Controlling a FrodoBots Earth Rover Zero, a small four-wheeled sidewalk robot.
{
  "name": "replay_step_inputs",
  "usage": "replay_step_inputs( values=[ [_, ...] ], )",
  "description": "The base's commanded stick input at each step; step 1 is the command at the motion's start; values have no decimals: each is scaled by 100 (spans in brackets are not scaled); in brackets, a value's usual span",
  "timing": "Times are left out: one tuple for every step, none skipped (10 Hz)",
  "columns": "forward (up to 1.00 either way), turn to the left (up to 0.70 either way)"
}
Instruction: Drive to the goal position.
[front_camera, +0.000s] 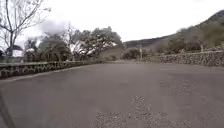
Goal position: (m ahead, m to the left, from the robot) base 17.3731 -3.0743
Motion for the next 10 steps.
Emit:
replay_step_inputs(
  values=[
    [70, 0],
    [70, 0],
    [70, 0],
    [70, 0],
    [70, 0],
    [70, 0],
    [70, 0],
    [70, 0],
    [70, 0],
    [70, 0]
  ],
)
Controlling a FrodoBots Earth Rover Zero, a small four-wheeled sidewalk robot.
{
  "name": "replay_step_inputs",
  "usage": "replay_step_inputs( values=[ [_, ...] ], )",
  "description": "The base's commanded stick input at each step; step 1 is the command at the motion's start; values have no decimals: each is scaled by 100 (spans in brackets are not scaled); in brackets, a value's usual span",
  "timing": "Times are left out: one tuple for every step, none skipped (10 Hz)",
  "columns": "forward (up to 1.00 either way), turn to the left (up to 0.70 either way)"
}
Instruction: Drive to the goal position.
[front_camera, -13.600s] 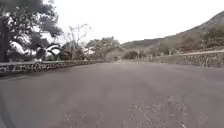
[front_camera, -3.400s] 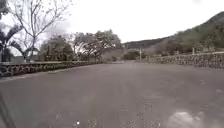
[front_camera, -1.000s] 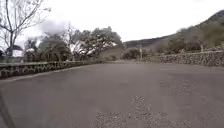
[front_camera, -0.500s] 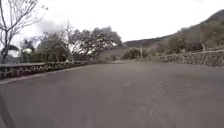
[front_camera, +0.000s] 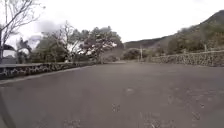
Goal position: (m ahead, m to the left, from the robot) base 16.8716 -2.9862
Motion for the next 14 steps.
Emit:
replay_step_inputs(
  values=[
    [70, 0],
    [70, 0],
    [70, 0],
    [70, 0],
    [70, 0],
    [70, 0],
    [70, 0],
    [70, 0],
    [70, 0],
    [70, 0],
    [70, 0],
    [70, 0],
    [70, 0],
    [70, 0]
  ],
)
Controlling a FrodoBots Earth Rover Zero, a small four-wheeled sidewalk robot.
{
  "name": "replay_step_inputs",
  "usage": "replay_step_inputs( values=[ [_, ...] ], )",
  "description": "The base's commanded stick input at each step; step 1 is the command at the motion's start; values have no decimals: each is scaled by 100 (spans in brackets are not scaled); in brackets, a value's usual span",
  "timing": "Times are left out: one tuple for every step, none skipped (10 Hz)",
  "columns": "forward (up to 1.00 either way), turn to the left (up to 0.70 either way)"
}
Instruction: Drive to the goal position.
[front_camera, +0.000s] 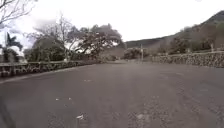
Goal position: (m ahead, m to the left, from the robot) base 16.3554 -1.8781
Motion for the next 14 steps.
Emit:
replay_step_inputs(
  values=[
    [70, 0],
    [70, 0],
    [70, 0],
    [70, 0],
    [70, 0],
    [70, 0],
    [70, 0],
    [70, 0],
    [70, 0],
    [70, 0],
    [70, 0],
    [70, 0],
    [70, 0],
    [70, 0]
  ],
)
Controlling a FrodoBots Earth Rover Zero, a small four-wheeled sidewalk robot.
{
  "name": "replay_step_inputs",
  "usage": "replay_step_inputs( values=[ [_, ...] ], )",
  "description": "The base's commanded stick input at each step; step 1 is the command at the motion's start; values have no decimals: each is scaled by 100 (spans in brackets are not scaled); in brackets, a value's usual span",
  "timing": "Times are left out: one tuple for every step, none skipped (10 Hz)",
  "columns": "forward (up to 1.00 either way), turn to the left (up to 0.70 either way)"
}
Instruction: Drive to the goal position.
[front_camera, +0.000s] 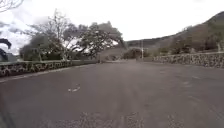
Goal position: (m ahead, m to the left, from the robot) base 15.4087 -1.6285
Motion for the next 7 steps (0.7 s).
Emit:
replay_step_inputs(
  values=[
    [70, 0],
    [70, 0],
    [70, 0],
    [70, 0],
    [70, 0],
    [70, 0],
    [70, 0]
  ],
)
